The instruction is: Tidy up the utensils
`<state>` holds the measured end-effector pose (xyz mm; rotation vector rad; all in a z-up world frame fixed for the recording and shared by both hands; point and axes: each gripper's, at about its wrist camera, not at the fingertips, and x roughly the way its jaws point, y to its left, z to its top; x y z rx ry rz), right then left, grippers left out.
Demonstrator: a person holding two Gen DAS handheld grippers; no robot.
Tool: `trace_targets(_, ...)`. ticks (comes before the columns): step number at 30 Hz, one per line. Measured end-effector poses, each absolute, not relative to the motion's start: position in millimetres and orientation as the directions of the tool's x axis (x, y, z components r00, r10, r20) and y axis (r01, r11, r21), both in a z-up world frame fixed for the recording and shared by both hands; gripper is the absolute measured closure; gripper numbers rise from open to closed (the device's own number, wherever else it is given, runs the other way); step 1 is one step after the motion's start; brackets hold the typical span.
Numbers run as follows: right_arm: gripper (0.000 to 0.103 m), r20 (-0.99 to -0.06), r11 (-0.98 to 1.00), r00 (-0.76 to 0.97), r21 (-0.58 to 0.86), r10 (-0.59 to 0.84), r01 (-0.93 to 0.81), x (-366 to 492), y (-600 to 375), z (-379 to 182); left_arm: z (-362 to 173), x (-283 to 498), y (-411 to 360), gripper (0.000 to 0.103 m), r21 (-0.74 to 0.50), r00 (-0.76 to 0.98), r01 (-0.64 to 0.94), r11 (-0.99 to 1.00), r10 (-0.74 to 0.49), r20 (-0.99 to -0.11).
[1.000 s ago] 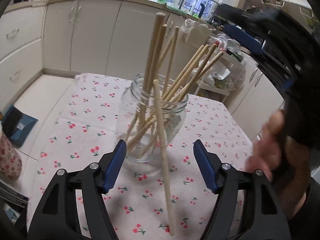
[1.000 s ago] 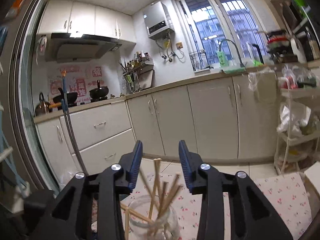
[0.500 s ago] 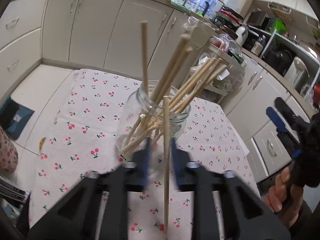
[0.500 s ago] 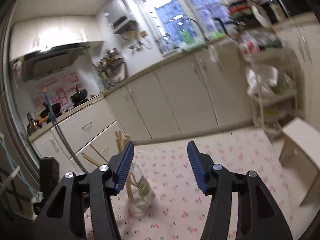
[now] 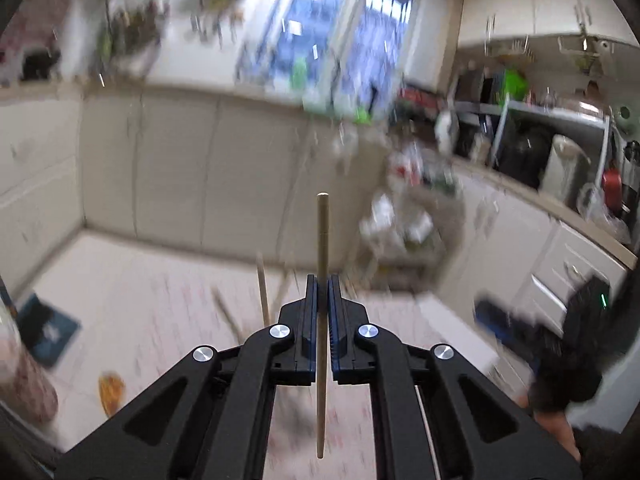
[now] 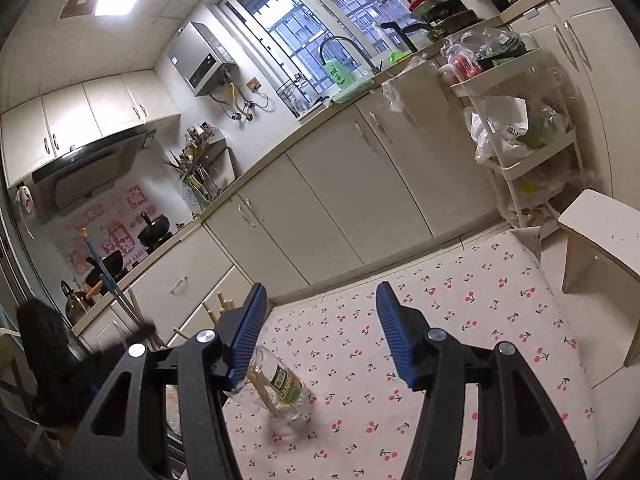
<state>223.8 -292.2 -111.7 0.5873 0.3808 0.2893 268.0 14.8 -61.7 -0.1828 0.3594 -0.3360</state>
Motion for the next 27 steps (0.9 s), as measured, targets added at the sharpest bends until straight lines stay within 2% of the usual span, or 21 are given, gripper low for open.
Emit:
trace_targets(3,0.046,-0.259,0.792,0.892,0.59,0.37,-0.158,222.7,-293.3,-111.4,-50.7,275.0,3.9,0.098,-0.176,0.933,0.243,0.954,-0.28,-0.227)
trace_targets(9,0.045,-0.265,0.775,0.884,0.613,0.385,-0.153,225.6,-295.9,-116.4,-41.7,296.4,-5.4,0.098,-0.147,0.963,0.177,0.973,-0.202,-0.179)
trace_targets(14,0.045,-0.27,0.776,0.881,0.612,0.388,-0.154,225.6,-293.8,-116.9,-63.8,310.8,-17.4,0.098,-0.09,0.945,0.168,0.982,-0.187,-0.269)
trace_targets(19,0.04,-0.31,0.789,0.867,0.598,0.39,-0.142,228.8,-286.6,-122.5,-87.6,311.9,-15.8,0.098,-0.052,0.91,0.167,0.985,-0.174,-0.376)
trace_targets(20,0.039,-0.319,0.794,0.863,0.591,0.391,-0.141,229.2,-284.2,-123.2,-88.1,309.7,-15.0,0.095,-0.042,0.911,0.16,0.986,-0.164,-0.379)
trace_targets(21,0.038,-0.333,0.803,0.858,0.579,0.391,-0.142,229.6,-280.3,-123.2,-89.7,307.9,-13.8,0.084,-0.034,0.907,0.158,0.987,-0.158,-0.39)
trace_targets(22,0.036,-0.346,0.814,0.854,0.564,0.389,-0.142,229.4,-275.8,-122.7,-89.5,304.8,-11.4,0.078,-0.038,0.902,0.158,0.987,-0.16,-0.4)
trace_targets(23,0.035,-0.355,0.821,0.85,0.552,0.388,-0.144,228.6,-272.0,-122.5,-88.9,299.7,-7.6,0.063,-0.049,0.9,0.153,0.987,-0.16,-0.406)
trace_targets(24,0.035,-0.364,0.828,0.846,0.54,0.39,-0.15,227.1,-267.4,-121.5,-88.3,293.2,-5.0,0.054,-0.055,0.902,0.145,0.988,-0.155,-0.403)
trace_targets(27,0.032,-0.387,0.845,0.84,0.514,0.381,-0.146,213.9,-254.9,-121.1,-84.7,270.5,2.4,0.04,-0.042,0.899,0.142,0.989,-0.146,-0.413)
